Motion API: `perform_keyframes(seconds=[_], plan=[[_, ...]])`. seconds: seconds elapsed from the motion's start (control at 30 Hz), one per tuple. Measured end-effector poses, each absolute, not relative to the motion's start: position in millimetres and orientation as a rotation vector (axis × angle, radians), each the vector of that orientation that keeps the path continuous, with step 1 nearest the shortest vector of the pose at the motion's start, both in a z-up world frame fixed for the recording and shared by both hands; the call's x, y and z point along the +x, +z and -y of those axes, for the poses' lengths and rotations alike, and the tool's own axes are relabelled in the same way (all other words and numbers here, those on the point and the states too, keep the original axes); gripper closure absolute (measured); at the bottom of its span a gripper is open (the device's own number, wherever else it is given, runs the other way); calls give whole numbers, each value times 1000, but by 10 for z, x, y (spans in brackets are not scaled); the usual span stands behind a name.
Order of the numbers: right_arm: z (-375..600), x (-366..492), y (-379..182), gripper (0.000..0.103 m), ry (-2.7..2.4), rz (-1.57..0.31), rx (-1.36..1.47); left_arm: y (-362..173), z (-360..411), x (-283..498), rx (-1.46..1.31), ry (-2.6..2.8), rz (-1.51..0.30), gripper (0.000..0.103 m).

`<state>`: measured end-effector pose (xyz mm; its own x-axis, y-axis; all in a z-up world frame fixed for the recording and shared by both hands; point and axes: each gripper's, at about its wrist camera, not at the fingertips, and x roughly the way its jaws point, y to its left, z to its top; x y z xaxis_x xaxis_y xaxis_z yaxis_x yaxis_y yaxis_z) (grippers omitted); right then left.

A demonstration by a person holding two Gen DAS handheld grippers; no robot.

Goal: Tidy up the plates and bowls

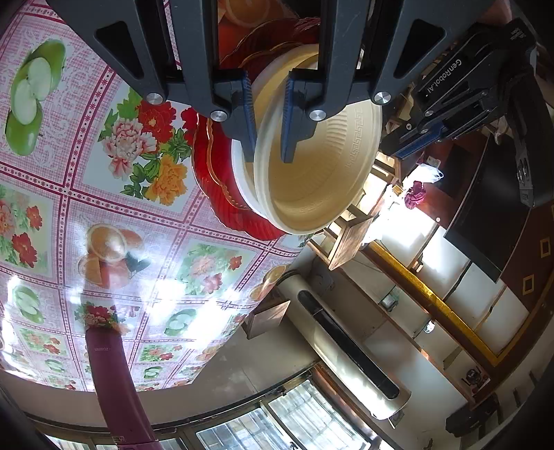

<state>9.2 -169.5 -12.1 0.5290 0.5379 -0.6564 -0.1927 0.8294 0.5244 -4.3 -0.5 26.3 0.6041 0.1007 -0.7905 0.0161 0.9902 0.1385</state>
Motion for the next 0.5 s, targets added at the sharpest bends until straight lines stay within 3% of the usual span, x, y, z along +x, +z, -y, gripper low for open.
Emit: perform_keyframes(seconds=[0.5], plan=[[1617, -34, -8, 85, 444, -863, 352, 366, 103, -110, 225, 97, -841, 88]])
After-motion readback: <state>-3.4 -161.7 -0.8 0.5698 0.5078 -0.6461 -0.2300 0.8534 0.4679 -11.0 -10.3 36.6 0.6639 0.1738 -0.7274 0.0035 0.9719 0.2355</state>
